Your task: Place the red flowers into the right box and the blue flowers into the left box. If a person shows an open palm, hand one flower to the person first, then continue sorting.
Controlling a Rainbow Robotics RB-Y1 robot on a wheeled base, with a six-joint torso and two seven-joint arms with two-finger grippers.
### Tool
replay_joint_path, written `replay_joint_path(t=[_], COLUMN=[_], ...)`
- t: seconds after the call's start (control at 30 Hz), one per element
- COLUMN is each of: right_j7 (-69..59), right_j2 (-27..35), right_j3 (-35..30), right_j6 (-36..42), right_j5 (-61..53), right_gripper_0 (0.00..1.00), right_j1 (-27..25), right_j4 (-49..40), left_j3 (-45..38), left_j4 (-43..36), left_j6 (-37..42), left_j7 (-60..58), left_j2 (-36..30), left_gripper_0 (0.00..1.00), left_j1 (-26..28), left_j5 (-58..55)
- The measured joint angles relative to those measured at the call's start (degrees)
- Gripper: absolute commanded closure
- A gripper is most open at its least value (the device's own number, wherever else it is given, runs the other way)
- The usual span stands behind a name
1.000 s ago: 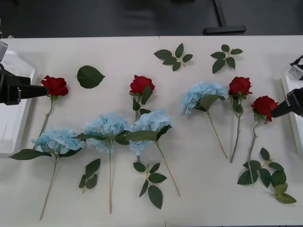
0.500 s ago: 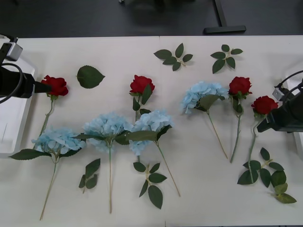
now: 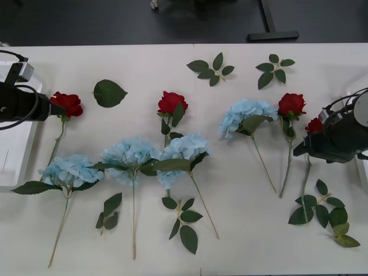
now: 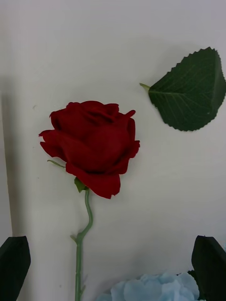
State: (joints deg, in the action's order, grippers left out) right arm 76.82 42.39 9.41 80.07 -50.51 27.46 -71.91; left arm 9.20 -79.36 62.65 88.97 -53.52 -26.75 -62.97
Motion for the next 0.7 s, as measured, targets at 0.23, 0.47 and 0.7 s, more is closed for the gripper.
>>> replay_joint_path(t=[0.23, 0.47, 0.7], right_j7=[0.0, 0.0, 0.0], right_j2=[-1.18, -3.13, -3.87], right_j3=[-0.28, -0.4, -0.41], right_j6=[-2.18, -4.89, -5.56], right_j5=[3.05, 4.49, 5.84], right_gripper_0=[0.0, 0.0, 0.55], right_j1=[0.0, 0.0, 0.02], right_j4=[0.68, 3.61, 3.66], left_j3=[8.1, 12.63, 16.02], left_j4=[7.63, 12.72, 16.73], left_j6=[-5.22, -6.24, -7.39], left_j7=[0.01, 0.02, 0.4], left_j2=[1.26, 2.76, 4.01], left_gripper_0=[0.0, 0.0, 0.0], left_j1=[-5.87, -9.36, -11.38], left_j5=[1.08, 1.8, 2.38])
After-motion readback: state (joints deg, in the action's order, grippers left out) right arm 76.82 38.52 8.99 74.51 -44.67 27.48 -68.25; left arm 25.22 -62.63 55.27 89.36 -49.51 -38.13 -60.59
